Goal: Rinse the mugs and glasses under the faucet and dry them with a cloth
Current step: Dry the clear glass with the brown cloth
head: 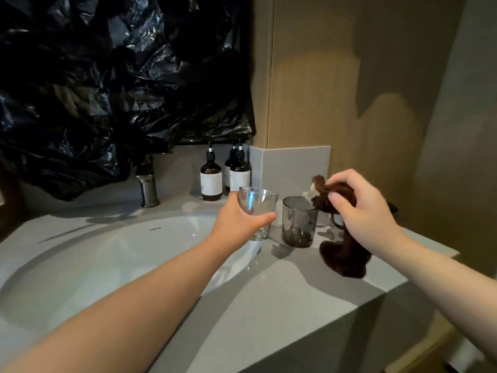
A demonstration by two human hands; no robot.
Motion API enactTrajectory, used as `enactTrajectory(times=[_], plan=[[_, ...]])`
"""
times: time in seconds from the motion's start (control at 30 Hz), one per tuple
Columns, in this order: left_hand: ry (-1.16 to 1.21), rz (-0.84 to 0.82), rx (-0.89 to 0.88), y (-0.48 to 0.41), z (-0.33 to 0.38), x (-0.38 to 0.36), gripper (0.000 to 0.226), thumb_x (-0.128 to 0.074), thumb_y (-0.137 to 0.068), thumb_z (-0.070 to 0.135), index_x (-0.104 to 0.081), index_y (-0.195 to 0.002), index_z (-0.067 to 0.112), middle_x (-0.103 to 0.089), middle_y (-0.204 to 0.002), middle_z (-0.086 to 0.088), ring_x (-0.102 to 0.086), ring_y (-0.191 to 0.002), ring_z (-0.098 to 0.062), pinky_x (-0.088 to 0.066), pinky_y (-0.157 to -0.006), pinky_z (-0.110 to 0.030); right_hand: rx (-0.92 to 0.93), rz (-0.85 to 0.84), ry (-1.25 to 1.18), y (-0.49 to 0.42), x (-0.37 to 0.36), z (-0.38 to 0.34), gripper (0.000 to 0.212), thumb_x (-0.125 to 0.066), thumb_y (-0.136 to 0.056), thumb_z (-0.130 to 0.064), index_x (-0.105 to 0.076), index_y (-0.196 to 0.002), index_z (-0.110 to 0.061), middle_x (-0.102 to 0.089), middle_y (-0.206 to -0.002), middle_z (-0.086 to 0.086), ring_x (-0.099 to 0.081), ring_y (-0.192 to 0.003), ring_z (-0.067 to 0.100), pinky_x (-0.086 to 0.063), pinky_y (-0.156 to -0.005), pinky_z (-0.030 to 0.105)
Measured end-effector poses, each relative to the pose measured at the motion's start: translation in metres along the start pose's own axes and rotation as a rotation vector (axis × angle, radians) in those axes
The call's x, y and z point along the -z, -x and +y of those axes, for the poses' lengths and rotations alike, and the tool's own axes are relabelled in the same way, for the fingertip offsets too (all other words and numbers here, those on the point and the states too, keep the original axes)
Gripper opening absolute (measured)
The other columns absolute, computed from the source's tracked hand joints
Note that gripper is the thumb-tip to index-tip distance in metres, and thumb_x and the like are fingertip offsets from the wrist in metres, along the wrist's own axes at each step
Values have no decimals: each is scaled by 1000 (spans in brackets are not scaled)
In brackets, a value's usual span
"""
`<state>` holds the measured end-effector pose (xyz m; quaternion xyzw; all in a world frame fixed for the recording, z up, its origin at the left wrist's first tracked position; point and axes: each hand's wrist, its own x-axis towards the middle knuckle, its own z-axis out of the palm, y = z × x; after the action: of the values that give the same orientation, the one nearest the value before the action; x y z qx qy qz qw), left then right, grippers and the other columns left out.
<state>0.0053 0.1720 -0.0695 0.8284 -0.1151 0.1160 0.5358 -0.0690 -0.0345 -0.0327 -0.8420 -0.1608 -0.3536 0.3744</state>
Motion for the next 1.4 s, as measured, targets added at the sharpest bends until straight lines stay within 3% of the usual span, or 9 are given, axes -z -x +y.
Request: enactTrajectory(times=[0.17, 0.3, 0.43, 0.6, 0.7, 0.83, 0.93, 1.07, 1.4], plan=[[27, 15, 26, -2, -17, -4, 47, -83, -68, 33, -48, -98, 32, -62, -94, 8, -60, -88, -5, -45, -68, -18, 92, -489, 458, 30, -1, 47, 17, -56, -88, -29, -67, -100, -32, -50, -109, -17, -41, -108, -1, -36, -101, 22], [60, 28, 91, -11, -21, -2, 54, -82, -70, 36, -45, -108, 27, -60, -98, 5, -56, -85, -2, -41, -63, -17, 72, -360, 379, 23, -7, 41, 24, -51, -91, -40, -70, -99, -28, -50, -106, -18, -40, -108, 0, -34, -96, 16], [103, 71, 128, -28, -18, -9, 58, -81, -70, 37, -44, -112, 25, -54, -105, 4, -54, -92, -11, -40, -75, -24, 66, -221, 370, -2, -20, 26, 22, -52, -90, -38, -64, -103, -25, -48, -111, -15, -39, -110, 2, -34, -97, 21], [245, 182, 192, -61, -11, -20, 63, -81, -71, 32, -41, -119, 24, -51, -110, -1, -54, -99, -18, -41, -80, -29, -133, -456, 586, -49, -39, 20, 67, -46, -86, -61, -36, -141, -23, -34, -144, -2, -28, -133, 19, -32, -107, 38], [301, 216, 237, -85, -14, -25, 72, -81, -71, 32, -42, -130, 21, -52, -116, -2, -54, -107, -20, -43, -88, -31, -252, -642, 616, -72, -46, 25, 83, -47, -81, -69, -22, -147, -25, -36, -147, 1, -41, -127, 23, -41, -100, 40], [263, 178, 239, -110, -29, -35, 74, -84, -69, 28, -45, -131, 14, -51, -100, -1, -56, -102, -20, -47, -91, -34, -305, -815, 596, -88, -51, 25, 83, -64, -77, -57, -27, -144, -24, -52, -116, -5, -53, -79, 10, -46, -64, 25], [178, 132, 258, -122, -36, -43, 64, -85, -68, 28, -50, -119, 12, -47, -85, 5, -54, -91, -18, -49, -85, -34, -320, -795, 604, -104, -55, 29, 74, -67, -74, -52, -47, -133, -13, -62, -110, 1, -61, -88, 17, -54, -74, 32], [133, 85, 222, -131, -44, -51, 60, -86, -66, 27, -50, -112, 12, -46, -91, 3, -50, -82, -15, -44, -56, -22, -373, -736, 555, -142, -64, 39, 63, -70, -74, -47, -59, -115, -1, -61, -87, 10, -66, -76, 27, -58, -56, 31], [155, 77, 199, -137, -60, -50, 58, -87, -67, 21, -44, -106, 17, -48, -96, 3, -50, -89, -15, -40, -64, -18, -412, -816, 553, -187, -100, 91, 61, -74, -77, -36, -46, -126, -12, -47, -113, 5, -56, -97, 26, -59, -67, 38]])
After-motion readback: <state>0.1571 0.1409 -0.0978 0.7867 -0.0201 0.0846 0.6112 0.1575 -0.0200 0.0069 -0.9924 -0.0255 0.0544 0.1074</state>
